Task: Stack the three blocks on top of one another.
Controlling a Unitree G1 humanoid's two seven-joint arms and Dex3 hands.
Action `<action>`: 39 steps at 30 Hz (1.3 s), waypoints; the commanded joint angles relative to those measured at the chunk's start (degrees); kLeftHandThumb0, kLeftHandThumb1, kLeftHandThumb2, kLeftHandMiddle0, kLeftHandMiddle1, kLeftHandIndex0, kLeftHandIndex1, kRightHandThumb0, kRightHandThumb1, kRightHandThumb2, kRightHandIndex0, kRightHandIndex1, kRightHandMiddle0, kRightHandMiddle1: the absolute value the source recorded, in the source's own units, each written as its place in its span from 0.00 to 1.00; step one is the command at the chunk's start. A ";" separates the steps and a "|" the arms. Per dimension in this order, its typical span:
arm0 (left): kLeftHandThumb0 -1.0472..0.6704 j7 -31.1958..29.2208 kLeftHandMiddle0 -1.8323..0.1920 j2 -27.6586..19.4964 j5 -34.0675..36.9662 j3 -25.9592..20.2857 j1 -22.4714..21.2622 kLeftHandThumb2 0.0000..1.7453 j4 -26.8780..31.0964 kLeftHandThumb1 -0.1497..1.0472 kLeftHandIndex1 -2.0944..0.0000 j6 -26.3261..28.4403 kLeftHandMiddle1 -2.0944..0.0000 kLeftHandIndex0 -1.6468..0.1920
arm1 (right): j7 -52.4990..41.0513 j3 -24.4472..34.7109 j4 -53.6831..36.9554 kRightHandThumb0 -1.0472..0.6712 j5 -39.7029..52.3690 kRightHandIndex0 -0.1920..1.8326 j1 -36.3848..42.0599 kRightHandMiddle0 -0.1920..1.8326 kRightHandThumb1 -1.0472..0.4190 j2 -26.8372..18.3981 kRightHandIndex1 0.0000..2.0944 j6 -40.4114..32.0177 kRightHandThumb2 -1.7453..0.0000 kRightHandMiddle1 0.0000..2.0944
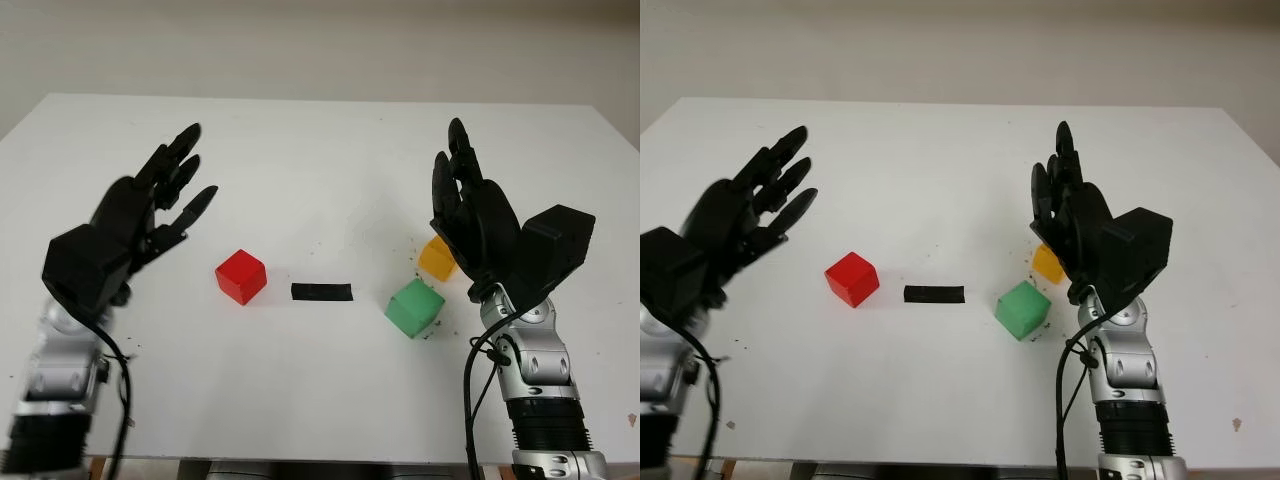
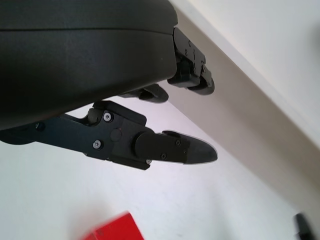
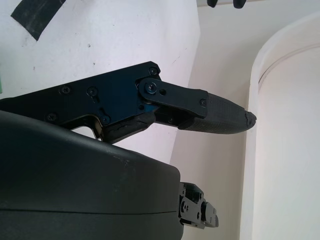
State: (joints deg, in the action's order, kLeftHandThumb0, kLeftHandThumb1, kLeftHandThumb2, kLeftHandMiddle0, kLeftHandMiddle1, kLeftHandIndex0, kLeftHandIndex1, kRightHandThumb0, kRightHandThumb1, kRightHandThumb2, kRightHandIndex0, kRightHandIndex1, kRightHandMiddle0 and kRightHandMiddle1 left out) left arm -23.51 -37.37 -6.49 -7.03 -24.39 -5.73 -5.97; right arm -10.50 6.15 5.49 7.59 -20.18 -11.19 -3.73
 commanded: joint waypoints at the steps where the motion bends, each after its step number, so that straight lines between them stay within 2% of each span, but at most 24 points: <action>1: 0.35 -2.38 0.66 -3.22 -1.69 1.84 -3.76 0.03 -2.18 0.93 0.90 -2.02 0.97 0.66 | -0.25 0.52 -1.71 0.17 0.26 0.00 0.26 0.00 0.00 -0.47 0.00 0.72 0.62 0.00; 5: 0.29 -6.33 0.71 -7.48 -6.28 5.52 -8.22 0.02 -4.57 0.88 0.92 -3.91 0.99 0.67 | 0.79 1.18 -2.02 0.17 0.54 0.00 0.40 0.00 0.00 0.36 0.00 1.88 0.61 0.00; 8: 0.29 -11.11 0.76 -9.49 -9.63 9.70 -11.81 0.02 -5.55 0.86 0.95 -4.80 0.99 0.68 | 1.04 1.54 -1.96 0.18 1.11 0.00 0.30 0.00 0.00 0.74 0.00 2.42 0.61 0.00; 15: 0.30 -14.52 0.83 -10.22 -17.22 16.52 -13.92 0.02 -6.98 0.81 0.95 -9.74 0.99 0.67 | 0.94 1.68 -1.78 0.16 1.48 0.00 0.68 0.00 0.00 0.35 0.00 2.75 0.63 0.00; 22: 0.31 -13.61 0.86 -9.67 -24.68 20.34 -13.03 0.02 -5.08 0.78 0.96 -10.27 0.98 0.67 | 1.02 1.60 -2.76 0.15 1.08 0.00 1.30 0.00 0.00 -0.15 0.00 2.11 0.62 0.00; 31: 0.33 -16.34 0.89 -9.95 -25.18 21.04 -10.77 0.03 -3.12 0.79 0.97 -10.43 0.98 0.68 | 0.94 1.66 -3.10 0.16 1.03 0.00 1.58 0.00 0.00 -0.24 0.00 1.65 0.62 0.00; 39: 0.32 -11.80 0.86 -9.22 -28.96 21.94 -9.38 0.04 -4.73 0.81 0.96 -13.33 0.97 0.64 | 0.50 1.70 -3.17 0.16 1.42 0.00 1.45 0.00 0.00 -0.50 0.00 1.04 0.63 0.00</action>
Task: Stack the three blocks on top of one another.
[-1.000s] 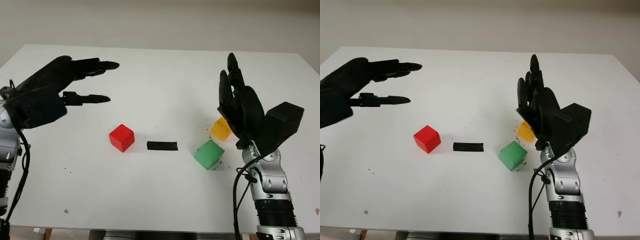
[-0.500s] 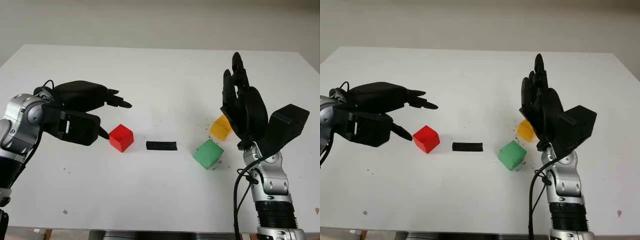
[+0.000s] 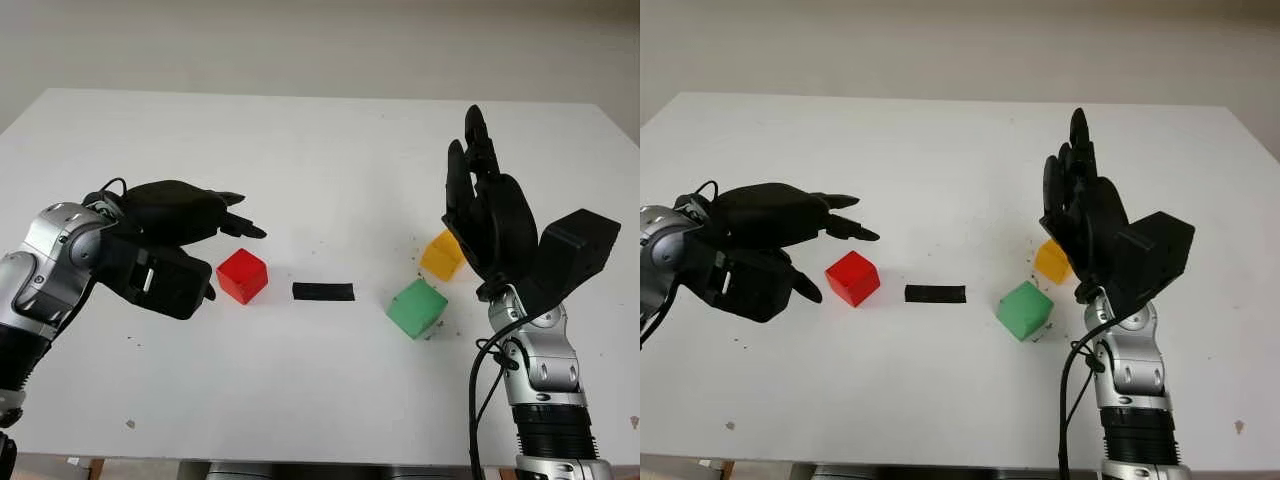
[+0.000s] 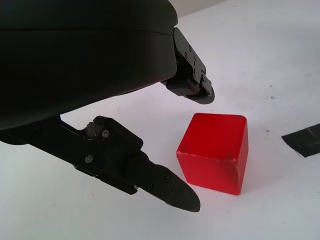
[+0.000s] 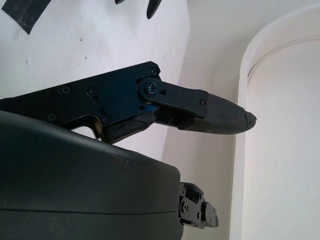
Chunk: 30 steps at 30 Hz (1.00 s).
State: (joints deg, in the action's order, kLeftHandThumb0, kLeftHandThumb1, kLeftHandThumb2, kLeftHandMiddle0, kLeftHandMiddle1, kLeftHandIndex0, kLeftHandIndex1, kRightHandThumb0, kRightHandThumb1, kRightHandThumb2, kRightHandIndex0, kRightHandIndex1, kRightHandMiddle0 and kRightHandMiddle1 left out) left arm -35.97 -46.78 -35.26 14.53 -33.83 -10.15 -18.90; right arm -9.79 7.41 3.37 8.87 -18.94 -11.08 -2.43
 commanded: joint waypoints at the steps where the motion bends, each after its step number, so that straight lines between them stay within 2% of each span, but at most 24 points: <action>1: 0.31 0.88 0.86 0.35 -0.01 0.44 0.05 0.04 -0.69 0.82 0.96 -0.72 0.97 0.64 | -0.34 0.46 -1.05 0.16 0.16 0.00 0.18 0.00 0.00 -0.70 0.00 -0.34 0.63 0.00; 9: 0.30 4.30 0.82 1.02 -1.37 1.32 0.53 0.03 -2.43 0.85 0.89 -3.12 0.97 0.58 | -0.28 0.64 -1.01 0.16 0.27 0.00 0.13 0.00 0.00 -0.50 0.00 -0.57 0.63 0.00; 10: 0.31 5.46 0.81 1.16 -1.73 1.39 0.69 0.03 -2.72 0.85 0.81 -3.72 0.97 0.61 | -0.31 0.65 -0.98 0.16 0.30 0.00 0.13 0.00 0.00 -0.49 0.00 -0.48 0.63 0.00; 11: 0.32 6.89 0.79 1.34 -1.93 1.37 0.86 0.03 -3.26 0.85 0.69 -4.67 0.97 0.67 | -0.39 0.61 -0.96 0.16 0.29 0.00 0.14 0.00 0.00 -0.52 0.00 -0.36 0.63 0.00; 12: 0.32 8.07 0.78 1.53 -2.10 1.37 1.00 0.03 -3.77 0.86 0.63 -5.37 0.97 0.69 | -0.43 0.62 -1.00 0.16 0.38 0.00 0.15 0.00 0.00 -0.50 0.00 -0.40 0.63 0.00; 13: 0.33 9.14 0.77 1.71 -2.26 1.39 1.09 0.03 -4.31 0.87 0.58 -5.99 0.97 0.70 | -0.47 0.64 -1.09 0.16 0.52 0.00 0.16 0.00 0.00 -0.41 0.00 -0.44 0.63 0.00; 16: 0.35 10.67 0.76 2.19 -2.08 1.38 1.02 0.04 -5.56 0.89 0.54 -7.08 0.97 0.69 | -0.35 0.57 -1.46 0.16 0.53 0.00 0.32 0.00 0.00 -0.31 0.00 -0.65 0.63 0.00; 21: 0.38 10.85 0.74 2.51 -0.79 1.19 0.39 0.03 -6.69 0.94 0.39 -8.51 0.97 0.70 | -0.18 0.45 -1.88 0.16 0.43 0.00 0.42 0.00 0.00 -0.24 0.00 -0.95 0.63 0.00; 25: 0.39 11.39 0.71 2.21 -0.69 1.32 -0.29 0.03 -8.08 0.93 0.35 -10.70 0.96 0.69 | 0.05 0.48 -1.71 0.16 0.39 0.00 0.41 0.00 0.00 -0.04 0.00 -0.66 0.63 0.00; 30: 0.40 4.95 0.73 3.08 4.49 1.28 -2.61 0.03 -8.26 0.93 0.30 -10.08 0.97 0.70 | 0.10 0.74 -1.72 0.17 1.16 0.00 0.54 0.00 0.00 0.35 0.00 -0.49 0.64 0.00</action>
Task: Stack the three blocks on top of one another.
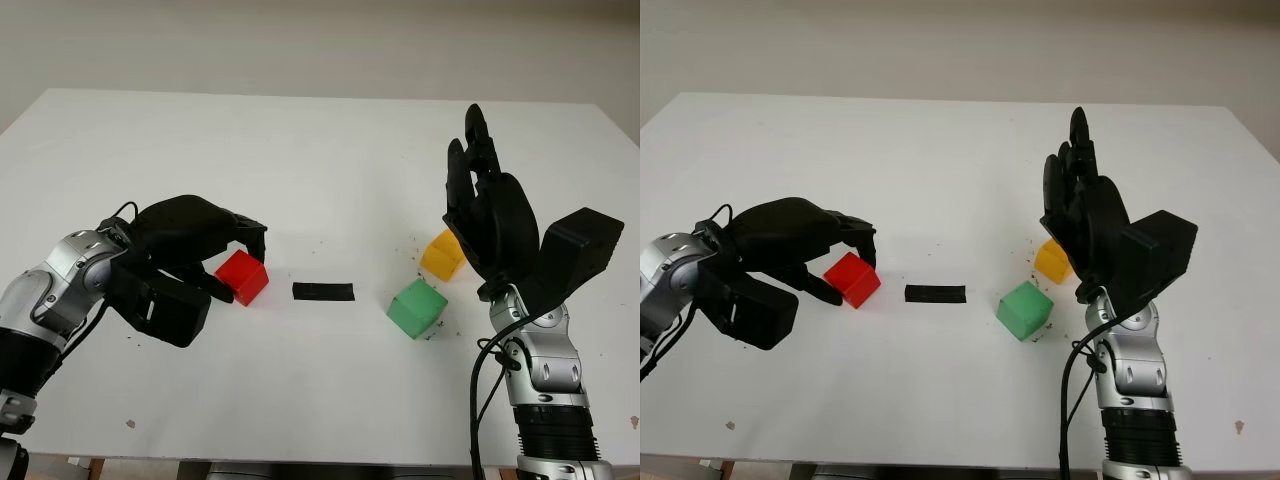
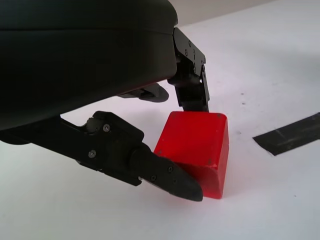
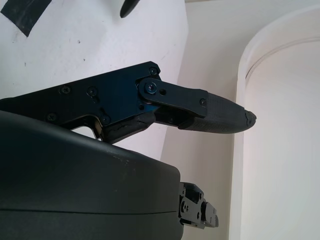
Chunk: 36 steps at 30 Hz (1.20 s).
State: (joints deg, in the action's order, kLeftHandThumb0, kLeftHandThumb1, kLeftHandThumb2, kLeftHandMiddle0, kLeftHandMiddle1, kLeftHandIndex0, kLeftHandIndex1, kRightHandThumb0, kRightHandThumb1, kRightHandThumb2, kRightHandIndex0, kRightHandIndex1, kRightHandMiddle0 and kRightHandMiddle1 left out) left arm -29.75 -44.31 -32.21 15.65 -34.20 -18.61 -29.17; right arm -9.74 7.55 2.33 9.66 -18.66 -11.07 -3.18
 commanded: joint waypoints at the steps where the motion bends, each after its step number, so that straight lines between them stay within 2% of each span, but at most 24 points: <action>1: 0.40 -3.25 0.74 0.97 3.24 0.14 -2.97 0.03 -0.01 0.92 0.30 0.46 0.98 0.70 | 0.03 0.57 -0.50 0.17 0.37 0.00 0.21 0.00 0.00 0.29 0.00 0.50 0.65 0.00; 4: 0.39 -7.64 0.75 2.43 7.87 0.19 -5.44 0.03 -1.31 0.92 0.32 0.18 0.98 0.68 | -0.36 0.38 -0.48 0.18 0.22 0.00 0.24 0.00 0.00 -0.16 0.00 0.56 0.65 0.00; 7: 0.36 -10.43 0.75 4.05 9.21 1.01 -8.39 0.03 -2.13 0.91 0.33 0.36 0.98 0.67 | -0.47 0.36 -0.76 0.18 0.16 0.00 0.29 0.00 0.00 -0.21 0.00 0.26 0.65 0.00; 12: 0.35 -14.99 0.77 6.81 8.47 3.72 -13.86 0.03 -2.82 0.92 0.31 1.31 0.98 0.68 | -0.76 0.11 -0.98 0.19 0.11 0.00 0.32 0.00 0.00 -0.29 0.00 0.02 0.66 0.00; 15: 0.36 -15.91 0.76 8.98 6.97 5.54 -16.38 0.03 -3.56 0.90 0.34 1.79 0.97 0.65 | -0.66 -0.21 -0.91 0.18 -0.36 0.00 0.20 0.00 0.00 -0.18 0.00 0.29 0.65 0.00; 18: 0.34 -16.18 0.76 10.87 4.88 7.38 -18.40 0.03 -4.45 0.90 0.33 1.73 0.98 0.64 | -0.30 -0.39 -1.20 0.19 -0.62 0.00 0.28 0.00 0.00 0.07 0.00 0.15 0.65 0.00; 25: 0.35 -12.29 0.76 13.78 0.44 10.24 -19.53 0.03 -6.86 0.89 0.30 -2.52 0.97 0.65 | -0.01 -0.63 -1.78 0.19 -0.87 0.00 0.66 0.00 0.00 0.13 0.00 -0.03 0.64 0.00; 36: 0.35 0.34 0.77 14.80 -10.10 14.94 -21.55 0.03 -14.24 0.87 0.31 -14.07 0.98 0.65 | 0.42 0.22 -3.25 0.18 0.43 0.00 1.41 0.00 0.00 0.38 0.00 -1.22 0.67 0.00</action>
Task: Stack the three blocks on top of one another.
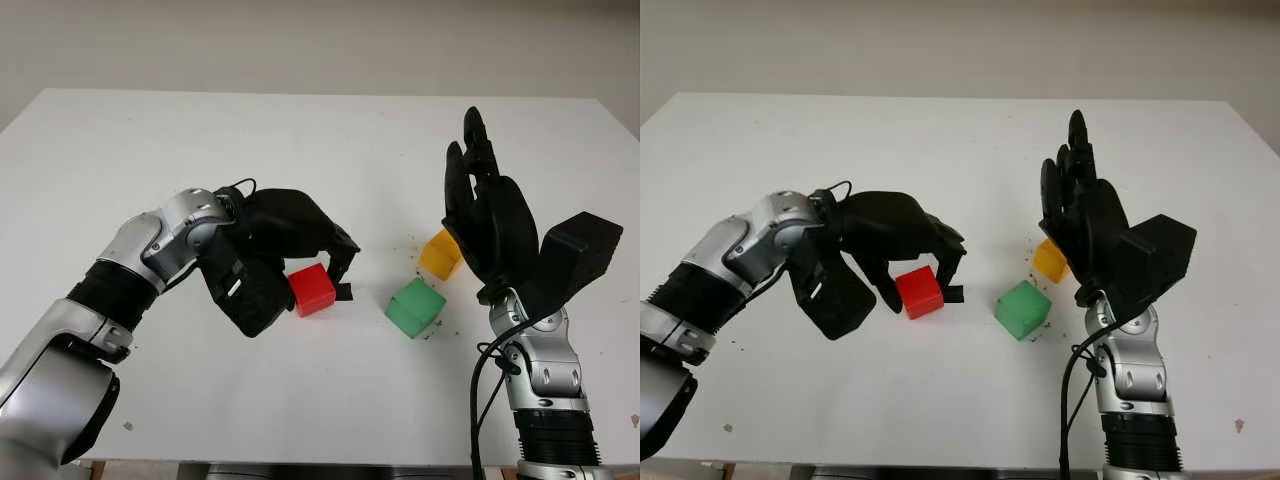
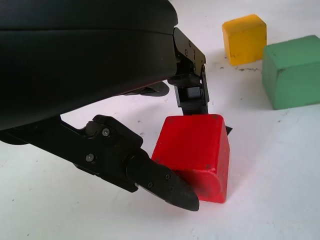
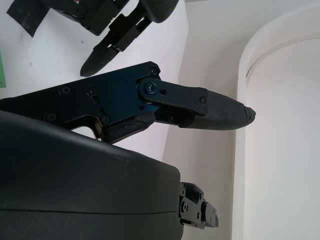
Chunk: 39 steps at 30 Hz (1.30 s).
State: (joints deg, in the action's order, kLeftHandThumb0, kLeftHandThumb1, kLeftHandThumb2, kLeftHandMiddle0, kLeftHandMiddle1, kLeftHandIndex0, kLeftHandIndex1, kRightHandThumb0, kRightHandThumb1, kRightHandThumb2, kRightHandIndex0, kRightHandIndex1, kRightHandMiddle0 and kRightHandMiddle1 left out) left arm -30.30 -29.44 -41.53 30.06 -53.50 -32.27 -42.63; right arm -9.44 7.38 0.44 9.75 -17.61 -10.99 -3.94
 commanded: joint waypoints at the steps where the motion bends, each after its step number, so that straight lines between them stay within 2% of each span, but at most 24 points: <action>1: 0.35 1.65 0.77 0.03 -1.52 0.84 -2.63 0.03 -1.11 0.87 0.31 -1.15 0.98 0.65 | 0.21 0.42 -1.59 0.18 0.44 0.00 0.42 0.00 0.00 0.29 0.00 -0.70 0.67 0.00; 16: 0.35 16.24 0.77 2.10 -9.60 4.07 -6.54 0.03 -8.17 0.89 0.32 -6.67 0.97 0.68 | 1.10 0.08 -2.52 0.19 0.34 0.00 0.44 0.00 0.00 0.21 0.00 -1.77 0.66 0.00; 28: 0.34 18.32 0.77 2.58 -11.25 5.19 -7.77 0.03 -9.68 0.86 0.35 -7.41 0.97 0.65 | 1.68 -0.04 -3.14 0.19 0.63 0.00 0.62 0.00 0.00 0.61 0.00 -2.59 0.67 0.00; 33: 0.32 17.84 0.77 2.37 -11.11 5.37 -7.29 0.03 -9.76 0.86 0.33 -6.83 0.97 0.66 | 1.70 -0.19 -3.15 0.19 0.34 0.00 0.81 0.00 0.00 0.55 0.00 -2.40 0.67 0.00; 36: 0.24 18.76 0.80 1.99 -12.18 5.84 -7.27 0.03 -9.47 0.85 0.42 -6.80 0.98 0.74 | 1.49 -0.19 -3.19 0.18 0.50 0.00 0.86 0.00 0.00 0.60 0.00 -2.24 0.67 0.00; 39: 0.19 20.19 0.84 1.33 -13.48 6.35 -7.49 0.03 -9.31 0.84 0.61 -7.35 0.98 0.81 | 1.48 -0.33 -3.30 0.19 0.28 0.00 1.00 0.00 0.00 0.58 0.00 -2.15 0.66 0.00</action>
State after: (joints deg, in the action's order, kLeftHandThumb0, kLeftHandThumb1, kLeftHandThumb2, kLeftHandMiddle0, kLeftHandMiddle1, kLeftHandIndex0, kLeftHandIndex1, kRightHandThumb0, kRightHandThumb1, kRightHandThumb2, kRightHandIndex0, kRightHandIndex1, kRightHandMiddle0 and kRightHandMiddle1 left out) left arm -10.79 -27.30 -54.55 35.83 -59.72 -41.80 -49.64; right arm -7.88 7.18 -1.72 10.21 -16.92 -10.75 -6.27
